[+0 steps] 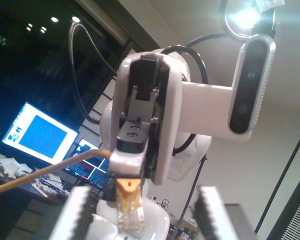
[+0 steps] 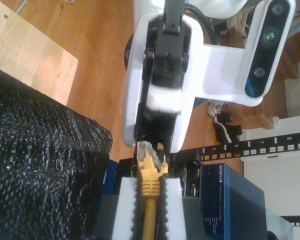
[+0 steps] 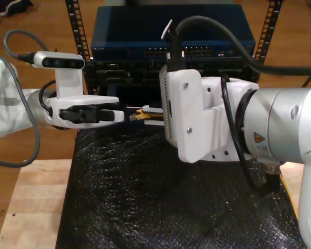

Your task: Grab the cable and plug it in

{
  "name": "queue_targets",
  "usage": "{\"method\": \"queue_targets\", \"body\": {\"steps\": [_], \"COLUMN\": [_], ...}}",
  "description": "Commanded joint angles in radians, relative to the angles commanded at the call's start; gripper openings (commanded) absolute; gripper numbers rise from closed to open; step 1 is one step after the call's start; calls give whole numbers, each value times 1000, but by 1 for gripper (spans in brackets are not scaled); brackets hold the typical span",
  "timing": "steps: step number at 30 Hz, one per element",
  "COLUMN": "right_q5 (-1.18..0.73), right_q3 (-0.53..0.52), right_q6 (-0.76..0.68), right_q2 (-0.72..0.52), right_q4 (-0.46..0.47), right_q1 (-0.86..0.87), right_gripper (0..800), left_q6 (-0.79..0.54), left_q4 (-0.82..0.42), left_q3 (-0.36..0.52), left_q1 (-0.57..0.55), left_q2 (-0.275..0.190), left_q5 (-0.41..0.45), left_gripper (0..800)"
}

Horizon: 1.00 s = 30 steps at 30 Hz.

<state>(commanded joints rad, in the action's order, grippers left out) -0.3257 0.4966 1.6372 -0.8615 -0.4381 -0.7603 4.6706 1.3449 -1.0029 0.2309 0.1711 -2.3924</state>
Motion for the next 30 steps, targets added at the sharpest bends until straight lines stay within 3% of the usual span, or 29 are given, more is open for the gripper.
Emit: {"method": "queue_targets", "body": {"steps": [2, 7, 14, 30], "right_q5": [0, 0, 0, -40], "right_q3": [0, 0, 9, 72], "right_q6": [0, -5, -77, -140], "right_q2": [0, 0, 8, 61], "right_q4": [0, -2, -2, -3], "right_q1": [0, 0, 5, 29], "right_gripper": [2, 2, 2, 1], "left_q6": [-2, -5, -8, -52], "left_q4": [2, 2, 2, -3], "left_q3": [0, -2, -3, -41], "left_q1": [0, 2, 3, 80], "left_q2": [2, 0, -2, -35], "left_q5": [2, 12, 28, 199], "left_gripper": [656, 759, 790, 795]}}
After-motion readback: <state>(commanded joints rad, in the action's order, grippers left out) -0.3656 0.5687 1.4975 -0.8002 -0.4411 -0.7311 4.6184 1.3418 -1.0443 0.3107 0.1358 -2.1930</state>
